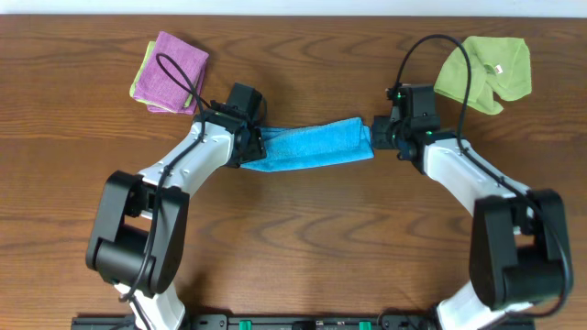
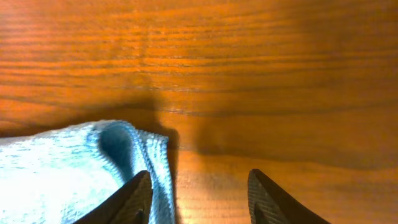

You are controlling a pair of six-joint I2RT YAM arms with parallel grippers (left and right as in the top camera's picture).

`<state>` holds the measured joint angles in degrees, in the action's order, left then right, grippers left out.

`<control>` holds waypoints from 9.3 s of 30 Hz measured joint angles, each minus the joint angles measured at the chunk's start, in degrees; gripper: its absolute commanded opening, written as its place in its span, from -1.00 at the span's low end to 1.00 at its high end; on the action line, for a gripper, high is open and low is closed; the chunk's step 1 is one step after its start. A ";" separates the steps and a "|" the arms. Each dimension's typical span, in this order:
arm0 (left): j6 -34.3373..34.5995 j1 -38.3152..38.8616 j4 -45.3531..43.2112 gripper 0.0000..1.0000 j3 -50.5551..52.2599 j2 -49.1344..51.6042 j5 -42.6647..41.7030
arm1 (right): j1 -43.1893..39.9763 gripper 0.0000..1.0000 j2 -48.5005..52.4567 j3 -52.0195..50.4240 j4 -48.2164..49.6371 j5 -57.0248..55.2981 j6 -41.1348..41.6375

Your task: Fold the cloth

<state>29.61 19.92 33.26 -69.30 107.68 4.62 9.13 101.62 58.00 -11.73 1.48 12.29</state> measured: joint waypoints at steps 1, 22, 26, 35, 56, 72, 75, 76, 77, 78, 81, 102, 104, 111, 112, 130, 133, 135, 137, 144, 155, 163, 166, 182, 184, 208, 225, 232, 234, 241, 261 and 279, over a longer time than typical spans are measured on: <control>-0.07 0.00 0.31 0.75 -0.31 -0.55 0.00 | 0.00 0.18 -0.90 0.00 -0.98 0.00 0.39; -1.14 0.02 -3.74 -0.88 -3.61 -4.37 -7.76 | -0.02 0.41 -3.04 0.00 -6.34 9.79 9.25; -1.14 0.02 -3.74 -0.88 -3.61 -0.52 -9.22 | -0.02 0.42 -1.11 0.00 -6.03 10.84 10.62; -1.11 0.02 -3.93 -0.88 -3.58 4.24 -10.86 | -0.02 0.43 3.39 0.00 -3.48 12.81 14.40; -1.11 0.00 -4.66 -0.88 -3.61 6.12 -11.80 | 2.67 -0.97 8.96 0.09 9.44 19.41 18.49; -1.11 0.07 -4.13 -0.88 -3.85 6.12 -12.33 | 3.87 -0.97 -5.27 0.07 6.75 22.12 18.43; -1.11 0.07 -3.28 -0.88 -4.09 6.10 -12.35 | 4.22 -0.97 -5.27 0.07 6.78 22.10 18.40; -1.11 0.07 -3.23 -0.88 -4.11 6.10 -12.35 | 4.28 -0.97 -5.27 0.07 6.75 22.10 18.40; -1.11 0.07 -3.15 -0.88 -4.13 6.01 -12.35 | 4.48 -0.97 -5.27 0.07 6.67 21.90 18.40; -1.11 0.07 -2.97 -0.88 -4.15 5.88 -12.35 | 4.72 -0.97 -5.27 0.07 6.60 21.73 18.36; -1.11 0.07 -2.34 -0.88 -4.24 5.16 -12.35 | 5.70 -0.97 -5.27 0.07 6.56 21.40 18.27; -1.11 0.07 -2.10 -0.88 -6.05 -2.84 -12.35 | 16.28 -0.97 -5.27 2.25 5.42 13.29 15.50; -1.11 0.07 -1.92 -0.88 -6.05 -2.84 -12.33 | 17.46 -0.97 -5.27 3.06 5.31 12.11 15.02; -1.14 0.02 2.36 -0.88 -6.05 -3.76 -9.60 | 19.67 -0.97 -3.02 5.44 5.31 9.92 13.77; -1.14 0.00 2.71 -0.88 -6.05 -4.20 -8.98 | 19.87 -0.97 -2.29 5.88 5.31 9.79 13.73; -1.14 -13.29 7.30 -0.88 -6.38 -16.09 -2.47 | 25.99 -0.97 10.05 15.34 4.46 9.11 12.20; -1.14 -13.75 7.48 -0.88 -6.38 -16.17 -2.47 | 26.67 -0.97 11.52 15.45 3.76 9.05 12.17; -1.11 -13.77 7.52 -0.88 -6.38 -16.28 -2.47 | 27.26 -0.97 12.26 15.45 3.58 9.07 12.04; -1.11 -13.77 7.52 -0.88 -6.38 -16.31 -2.47 | 27.78 -0.97 12.37 15.45 3.32 9.05 12.00; -1.11 -13.77 7.52 -0.88 -6.38 -16.31 -2.47 | 29.38 -0.55 12.37 15.80 3.28 8.94 12.02; -1.11 -13.77 7.58 -0.88 -6.38 -16.31 -2.47 | 30.77 -0.04 12.37 16.22 5.81 11.76 11.15; -1.11 -13.77 7.65 -0.88 -6.38 -16.31 -2.47 | 30.75 0.08 12.31 17.62 5.49 14.34 11.17; -1.36 -13.77 7.69 -0.60 -6.38 -16.31 -2.45 | 30.53 0.20 11.72 17.64 4.09 14.51 11.15; 0.37 -13.79 11.80 0.90 -6.38 -16.31 -9.79 | 18.99 0.98 -10.40 17.97 -25.51 8.90 0.92; 0.72 -13.79 11.80 0.90 -6.38 -16.31 -12.11 | 17.35 0.99 -13.64 18.01 -29.83 8.15 -1.14; 9.40 -13.77 -4.22 0.90 11.85 -16.39 -32.68 | 4.44 0.98 -65.77 -13.33 -44.02 6.84 -1.84; 18.91 -10.58 -20.22 0.91 21.57 -16.35 -35.34 | 4.44 0.98 -71.10 -14.99 -46.31 6.82 5.11; 21.44 -8.85 -23.69 0.90 21.59 -13.29 -35.76 | 4.44 0.98 -71.10 -14.99 -46.31 6.82 5.14; 21.64 -8.63 -24.33 0.90 21.59 -12.26 -35.74 | 4.44 0.98 -71.10 -14.99 -46.34 6.82 5.14; 21.68 -8.61 -27.17 0.90 21.64 -11.02 -35.69 | 4.44 0.99 -71.10 -14.99 -46.34 6.82 5.14; 21.92 -8.61 -31.74 0.90 21.66 -9.31 -33.29 | 4.44 0.99 -71.10 -14.99 -46.34 6.82 5.14; 23.15 -7.34 -33.57 1.00 21.64 -7.76 -32.72 | 4.44 0.98 -71.10 -14.99 -46.31 6.82 5.14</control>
<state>52.75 12.58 -0.32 -47.66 99.92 -28.10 13.56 30.52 43.00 -58.04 8.29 17.43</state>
